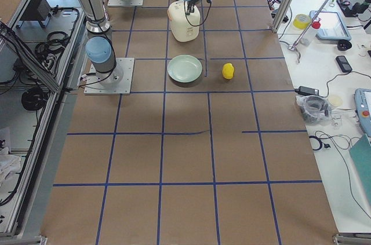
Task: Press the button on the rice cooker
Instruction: 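Lower the right gripper and press down on the rice cooker button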
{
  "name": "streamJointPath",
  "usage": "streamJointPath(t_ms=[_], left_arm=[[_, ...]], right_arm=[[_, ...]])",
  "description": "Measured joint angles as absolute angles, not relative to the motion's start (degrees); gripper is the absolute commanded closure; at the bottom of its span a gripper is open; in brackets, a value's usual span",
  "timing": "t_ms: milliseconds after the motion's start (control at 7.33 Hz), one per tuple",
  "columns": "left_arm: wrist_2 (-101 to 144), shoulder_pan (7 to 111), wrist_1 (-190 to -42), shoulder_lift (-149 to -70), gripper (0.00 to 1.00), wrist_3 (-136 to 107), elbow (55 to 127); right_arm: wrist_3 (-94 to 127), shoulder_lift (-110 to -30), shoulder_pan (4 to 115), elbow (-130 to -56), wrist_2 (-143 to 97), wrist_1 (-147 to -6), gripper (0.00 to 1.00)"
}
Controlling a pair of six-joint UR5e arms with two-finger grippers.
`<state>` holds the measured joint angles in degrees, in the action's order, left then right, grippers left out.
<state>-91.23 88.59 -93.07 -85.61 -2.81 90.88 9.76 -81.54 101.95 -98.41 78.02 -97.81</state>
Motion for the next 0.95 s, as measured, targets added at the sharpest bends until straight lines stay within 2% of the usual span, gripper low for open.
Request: streamJointPath(t_ms=[682, 818, 955], left_arm=[[-91.23, 88.59, -93.08, -85.61, 0.0, -2.81, 90.88], [-91.23, 88.59, -93.08, -85.61, 0.0, -2.81, 90.88], [-91.23, 88.59, -93.08, -85.61, 0.0, -2.81, 90.88]], right_arm=[[10.08, -80.91, 102.43, -98.29, 78.02, -98.06, 1.0], [10.9, -81.11, 102.56, -97.55, 77.97, -98.07, 0.9], [12.46, -81.46, 102.73, -96.68, 77.62, -97.99, 0.65]])
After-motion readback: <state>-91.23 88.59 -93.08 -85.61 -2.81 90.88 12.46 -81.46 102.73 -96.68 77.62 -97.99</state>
